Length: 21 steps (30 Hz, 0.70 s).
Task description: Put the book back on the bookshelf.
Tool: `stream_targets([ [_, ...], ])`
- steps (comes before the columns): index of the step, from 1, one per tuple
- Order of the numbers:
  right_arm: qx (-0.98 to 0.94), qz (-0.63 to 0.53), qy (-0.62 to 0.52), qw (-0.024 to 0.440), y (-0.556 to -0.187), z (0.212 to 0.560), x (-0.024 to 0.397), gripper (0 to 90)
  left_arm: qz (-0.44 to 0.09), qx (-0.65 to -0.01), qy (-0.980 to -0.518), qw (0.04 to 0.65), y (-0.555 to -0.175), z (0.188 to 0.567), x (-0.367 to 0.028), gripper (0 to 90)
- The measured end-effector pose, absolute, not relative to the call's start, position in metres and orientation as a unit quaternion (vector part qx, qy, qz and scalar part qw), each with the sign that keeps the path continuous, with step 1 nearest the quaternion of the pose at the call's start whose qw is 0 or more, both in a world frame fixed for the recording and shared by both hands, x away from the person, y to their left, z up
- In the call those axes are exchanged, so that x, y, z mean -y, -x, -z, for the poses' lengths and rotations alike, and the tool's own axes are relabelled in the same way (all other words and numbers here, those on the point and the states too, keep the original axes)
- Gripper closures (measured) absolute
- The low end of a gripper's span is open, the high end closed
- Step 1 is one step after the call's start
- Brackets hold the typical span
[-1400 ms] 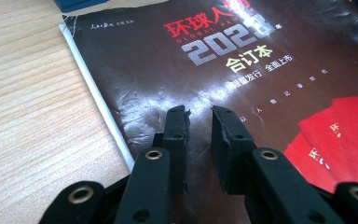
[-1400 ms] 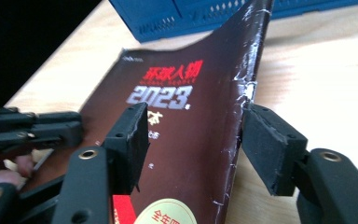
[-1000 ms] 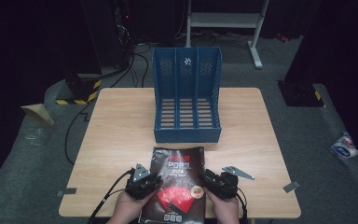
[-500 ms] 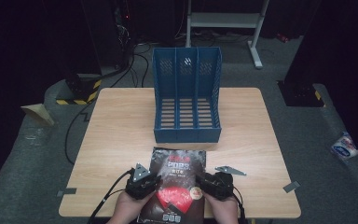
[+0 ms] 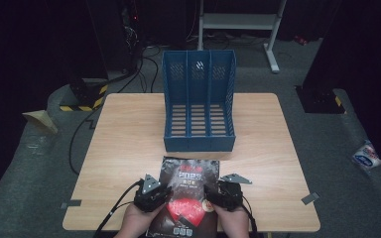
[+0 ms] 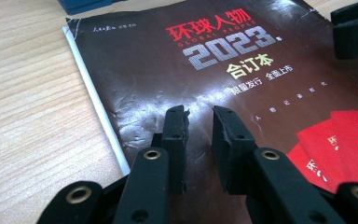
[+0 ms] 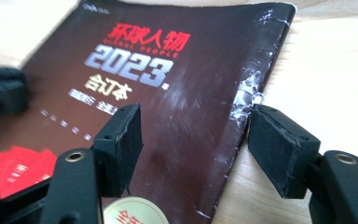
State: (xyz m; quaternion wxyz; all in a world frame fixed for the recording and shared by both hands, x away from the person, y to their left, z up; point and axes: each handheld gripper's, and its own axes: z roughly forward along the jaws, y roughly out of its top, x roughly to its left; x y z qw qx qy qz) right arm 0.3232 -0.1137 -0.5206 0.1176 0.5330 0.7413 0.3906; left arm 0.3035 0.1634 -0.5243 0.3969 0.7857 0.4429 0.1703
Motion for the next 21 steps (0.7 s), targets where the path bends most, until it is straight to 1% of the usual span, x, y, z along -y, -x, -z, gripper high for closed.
stream_targets([
  [1,-0.752,-0.376,-0.524,0.139,-0.319,0.521,0.110,34.7,-0.171,-0.442,-0.786,0.397,-0.303,0.524,-0.163,75.0],
  [3,-0.762,-0.358,-0.516,0.159,-0.314,0.520,0.109,34.2,-0.170,-0.444,-0.785,0.398,-0.303,0.524,-0.163,75.0],
  [5,-0.762,-0.353,-0.518,0.161,-0.312,0.520,0.109,34.1,-0.170,-0.444,-0.785,0.398,-0.303,0.524,-0.163,75.0],
  [7,-0.768,-0.358,-0.511,0.147,-0.310,0.519,0.107,33.8,-0.170,-0.444,-0.785,0.397,-0.303,0.524,-0.163,75.0],
  [8,-0.767,-0.356,-0.514,0.145,-0.309,0.519,0.102,29.3,-0.171,-0.444,-0.785,0.397,-0.303,0.524,-0.163,75.0],
  [11,-0.756,-0.371,-0.523,0.134,-0.309,0.520,0.104,31.0,-0.168,-0.443,-0.785,0.399,-0.303,0.525,-0.163,75.5],
  [14,-0.718,-0.419,-0.552,0.069,-0.314,0.521,0.116,35.6,-0.169,-0.441,-0.786,0.398,-0.305,0.525,-0.164,76.2],
  [16,-0.700,-0.443,-0.558,0.054,-0.313,0.521,0.123,39.4,-0.168,-0.442,-0.786,0.398,-0.305,0.525,-0.164,77.0],
  [17,-0.700,-0.443,-0.558,0.054,-0.313,0.521,0.123,39.4,-0.168,-0.442,-0.786,0.398,-0.305,0.525,-0.164,77.2],
  [18,-0.681,-0.466,-0.563,0.038,-0.312,0.519,0.127,43.5,-0.166,-0.444,-0.784,0.400,-0.305,0.525,-0.164,77.4],
  [19,-0.681,-0.466,-0.563,0.038,-0.312,0.519,0.127,43.5,-0.166,-0.444,-0.784,0.400,-0.305,0.525,-0.164,77.7],
  [20,-0.673,-0.479,-0.563,0.031,-0.311,0.517,0.131,47.0,-0.166,-0.445,-0.784,0.399,-0.305,0.525,-0.164,77.8],
  [21,-0.671,-0.484,-0.561,0.031,-0.311,0.517,0.132,48.2,-0.166,-0.444,-0.785,0.399,-0.305,0.525,-0.164,77.8],
])
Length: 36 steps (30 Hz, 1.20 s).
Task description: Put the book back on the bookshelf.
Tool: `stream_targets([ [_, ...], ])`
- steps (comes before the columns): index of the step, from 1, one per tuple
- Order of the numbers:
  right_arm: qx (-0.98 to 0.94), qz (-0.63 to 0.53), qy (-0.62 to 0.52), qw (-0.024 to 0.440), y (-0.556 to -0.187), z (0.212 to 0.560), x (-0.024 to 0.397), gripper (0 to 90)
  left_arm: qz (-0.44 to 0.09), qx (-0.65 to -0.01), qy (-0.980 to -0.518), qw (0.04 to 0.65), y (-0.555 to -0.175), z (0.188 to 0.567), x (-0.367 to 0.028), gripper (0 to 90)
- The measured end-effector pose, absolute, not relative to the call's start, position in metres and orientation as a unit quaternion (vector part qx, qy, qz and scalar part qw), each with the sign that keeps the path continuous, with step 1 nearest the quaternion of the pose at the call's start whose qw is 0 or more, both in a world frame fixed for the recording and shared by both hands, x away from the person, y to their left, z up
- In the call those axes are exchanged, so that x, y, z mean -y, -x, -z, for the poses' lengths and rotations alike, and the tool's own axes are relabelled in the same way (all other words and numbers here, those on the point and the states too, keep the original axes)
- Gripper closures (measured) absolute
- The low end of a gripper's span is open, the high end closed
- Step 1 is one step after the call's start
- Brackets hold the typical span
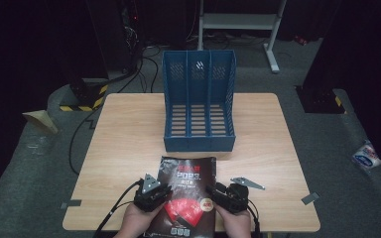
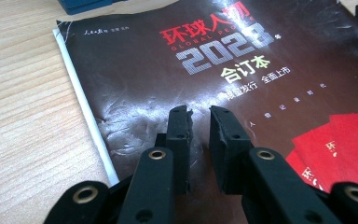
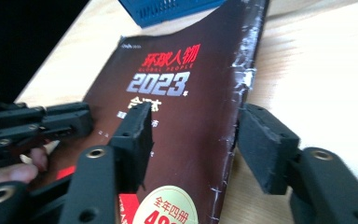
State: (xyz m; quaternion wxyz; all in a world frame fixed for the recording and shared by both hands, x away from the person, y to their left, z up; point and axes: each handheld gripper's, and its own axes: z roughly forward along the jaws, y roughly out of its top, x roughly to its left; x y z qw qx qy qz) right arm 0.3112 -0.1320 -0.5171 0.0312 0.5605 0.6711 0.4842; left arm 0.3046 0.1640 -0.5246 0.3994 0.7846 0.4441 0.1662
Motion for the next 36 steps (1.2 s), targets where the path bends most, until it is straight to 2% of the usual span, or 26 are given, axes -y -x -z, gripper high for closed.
stream_targets([
  [2,-0.667,-0.488,-0.561,0.028,-0.311,0.517,0.133,49.6,-0.167,-0.444,-0.785,0.399,-0.305,0.525,-0.164,77.8],
  [7,-0.656,-0.483,-0.579,-0.027,-0.310,0.523,0.141,54.7,-0.162,-0.447,-0.783,0.402,-0.305,0.525,-0.165,77.8],
  [12,-0.677,-0.460,-0.573,-0.043,-0.306,0.528,0.140,56.8,-0.164,-0.447,-0.783,0.402,-0.304,0.525,-0.165,77.7],
  [16,-0.682,-0.461,-0.567,-0.030,-0.310,0.524,0.138,62.0,-0.165,-0.448,-0.781,0.403,-0.304,0.525,-0.165,77.6],
  [17,-0.693,-0.456,-0.558,-0.013,-0.313,0.521,0.136,63.4,-0.165,-0.447,-0.781,0.402,-0.304,0.525,-0.165,77.6],
  [24,-0.712,-0.437,-0.550,0.007,-0.330,0.519,0.132,66.0,-0.163,-0.449,-0.780,0.404,-0.304,0.525,-0.165,77.6],
  [25,-0.718,-0.431,-0.546,0.019,-0.333,0.519,0.131,69.4,-0.164,-0.450,-0.780,0.404,-0.304,0.525,-0.165,77.6],
  [36,-0.722,-0.440,-0.534,0.014,-0.335,0.520,0.136,79.0,-0.168,-0.445,-0.782,0.403,-0.303,0.525,-0.166,75.8],
])
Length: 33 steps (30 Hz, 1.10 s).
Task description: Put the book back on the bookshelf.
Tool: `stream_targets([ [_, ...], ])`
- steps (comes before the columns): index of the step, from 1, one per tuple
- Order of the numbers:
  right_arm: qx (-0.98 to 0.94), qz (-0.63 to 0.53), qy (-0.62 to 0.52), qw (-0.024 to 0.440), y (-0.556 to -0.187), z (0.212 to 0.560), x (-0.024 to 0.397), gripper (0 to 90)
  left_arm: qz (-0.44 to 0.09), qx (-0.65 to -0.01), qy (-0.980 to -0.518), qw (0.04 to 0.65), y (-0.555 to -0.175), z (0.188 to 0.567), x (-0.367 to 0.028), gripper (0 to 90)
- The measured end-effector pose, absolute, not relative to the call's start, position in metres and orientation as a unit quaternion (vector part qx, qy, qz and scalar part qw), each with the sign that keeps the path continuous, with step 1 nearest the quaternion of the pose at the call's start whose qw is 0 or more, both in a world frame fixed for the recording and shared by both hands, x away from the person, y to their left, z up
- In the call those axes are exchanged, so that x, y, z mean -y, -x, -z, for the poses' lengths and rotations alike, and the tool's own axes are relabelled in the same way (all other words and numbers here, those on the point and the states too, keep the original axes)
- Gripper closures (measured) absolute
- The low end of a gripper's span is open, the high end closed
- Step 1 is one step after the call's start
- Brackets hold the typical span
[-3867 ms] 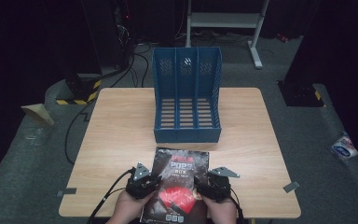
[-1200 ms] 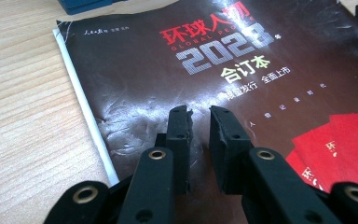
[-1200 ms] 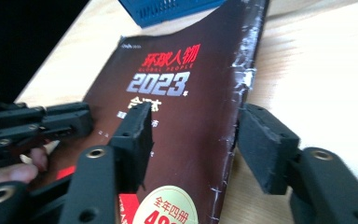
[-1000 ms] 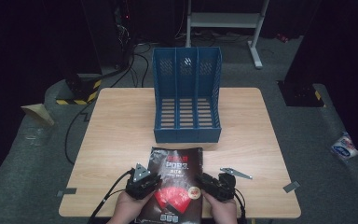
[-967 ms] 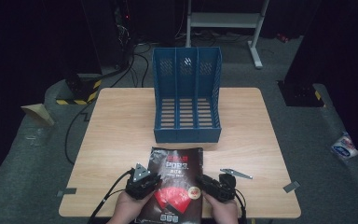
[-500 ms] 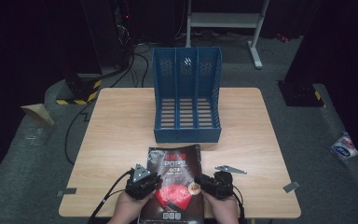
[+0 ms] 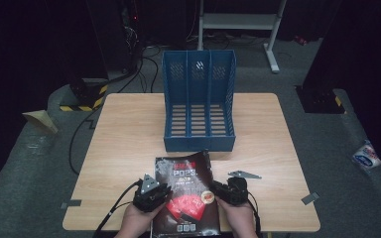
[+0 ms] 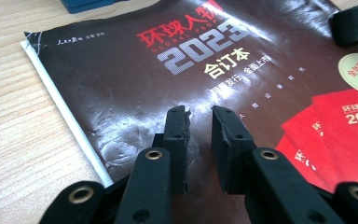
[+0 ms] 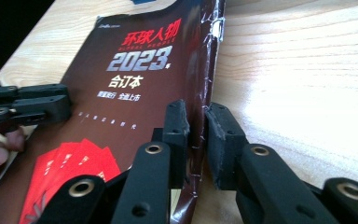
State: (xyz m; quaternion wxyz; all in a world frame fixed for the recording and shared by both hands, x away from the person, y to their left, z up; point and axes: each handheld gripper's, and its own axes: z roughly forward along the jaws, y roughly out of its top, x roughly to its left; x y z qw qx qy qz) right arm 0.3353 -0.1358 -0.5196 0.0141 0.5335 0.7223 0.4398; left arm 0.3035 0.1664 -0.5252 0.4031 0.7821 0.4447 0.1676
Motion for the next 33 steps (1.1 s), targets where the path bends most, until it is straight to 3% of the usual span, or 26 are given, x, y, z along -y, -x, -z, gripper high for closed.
stream_targets([
  [8,-0.729,-0.441,-0.524,0.011,-0.324,0.520,0.138,82.5,-0.165,-0.445,-0.782,0.405,-0.303,0.525,-0.166,74.9],
  [26,-0.725,-0.474,-0.498,0.042,-0.322,0.501,0.128,87.1,-0.165,-0.443,-0.775,0.420,-0.302,0.524,-0.169,56.8],
  [33,-0.722,-0.488,-0.487,0.052,-0.323,0.488,0.123,87.2,-0.160,-0.464,-0.752,0.441,-0.305,0.521,-0.177,45.8],
])
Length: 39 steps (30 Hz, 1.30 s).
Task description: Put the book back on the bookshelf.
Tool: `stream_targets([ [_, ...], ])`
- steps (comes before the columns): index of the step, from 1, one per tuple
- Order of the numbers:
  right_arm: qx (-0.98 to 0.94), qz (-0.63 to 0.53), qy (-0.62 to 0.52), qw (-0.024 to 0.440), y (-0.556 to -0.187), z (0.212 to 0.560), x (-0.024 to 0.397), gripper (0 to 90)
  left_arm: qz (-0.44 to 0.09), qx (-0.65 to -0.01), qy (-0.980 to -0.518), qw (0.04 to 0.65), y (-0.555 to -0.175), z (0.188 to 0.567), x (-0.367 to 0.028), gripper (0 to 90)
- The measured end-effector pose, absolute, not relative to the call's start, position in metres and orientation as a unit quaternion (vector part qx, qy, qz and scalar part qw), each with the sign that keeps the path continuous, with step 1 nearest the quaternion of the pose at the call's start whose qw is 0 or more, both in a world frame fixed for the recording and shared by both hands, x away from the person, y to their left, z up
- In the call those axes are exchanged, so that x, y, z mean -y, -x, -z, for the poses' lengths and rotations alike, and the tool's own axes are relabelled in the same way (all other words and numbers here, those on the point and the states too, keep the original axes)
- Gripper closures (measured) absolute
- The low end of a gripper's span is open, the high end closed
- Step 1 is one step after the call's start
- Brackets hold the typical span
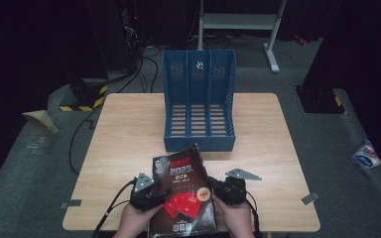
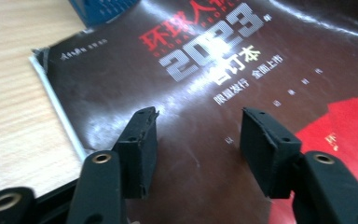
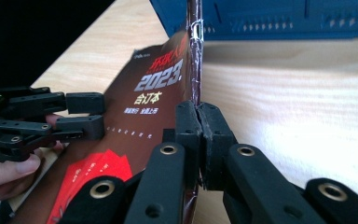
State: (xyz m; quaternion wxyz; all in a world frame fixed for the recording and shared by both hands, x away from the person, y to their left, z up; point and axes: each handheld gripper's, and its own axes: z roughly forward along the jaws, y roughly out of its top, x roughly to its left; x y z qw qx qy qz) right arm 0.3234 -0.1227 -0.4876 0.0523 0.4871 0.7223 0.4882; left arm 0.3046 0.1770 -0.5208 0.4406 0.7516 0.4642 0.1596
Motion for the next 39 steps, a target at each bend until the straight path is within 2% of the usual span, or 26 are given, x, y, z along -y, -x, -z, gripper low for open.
stream_targets([
  [2,-0.723,-0.493,-0.481,0.060,-0.324,0.483,0.121,87.3,-0.172,-0.466,-0.747,0.441,-0.305,0.519,-0.181,43.5],
  [7,-0.724,-0.499,-0.471,0.069,-0.324,0.475,0.118,87.4,-0.162,-0.488,-0.728,0.453,-0.309,0.517,-0.192,36.9],
  [20,-0.720,-0.531,-0.434,0.104,-0.316,0.460,0.113,87.5,-0.140,-0.511,-0.711,0.462,-0.316,0.520,-0.204,29.0],
  [25,-0.712,-0.548,-0.423,0.113,-0.312,0.454,0.115,87.5,-0.109,-0.525,-0.698,0.474,-0.321,0.523,-0.211,23.3],
  [29,-0.711,-0.554,-0.415,0.122,-0.310,0.450,0.116,87.6,-0.087,-0.531,-0.685,0.491,-0.324,0.522,-0.215,22.4],
  [32,-0.711,-0.563,-0.401,0.131,-0.307,0.444,0.115,87.5,-0.048,-0.534,-0.676,0.506,-0.327,0.522,-0.216,20.1],
  [39,-0.710,-0.570,-0.388,0.140,-0.303,0.439,0.113,87.5,-0.017,-0.531,-0.667,0.522,-0.330,0.524,-0.216,19.3],
])
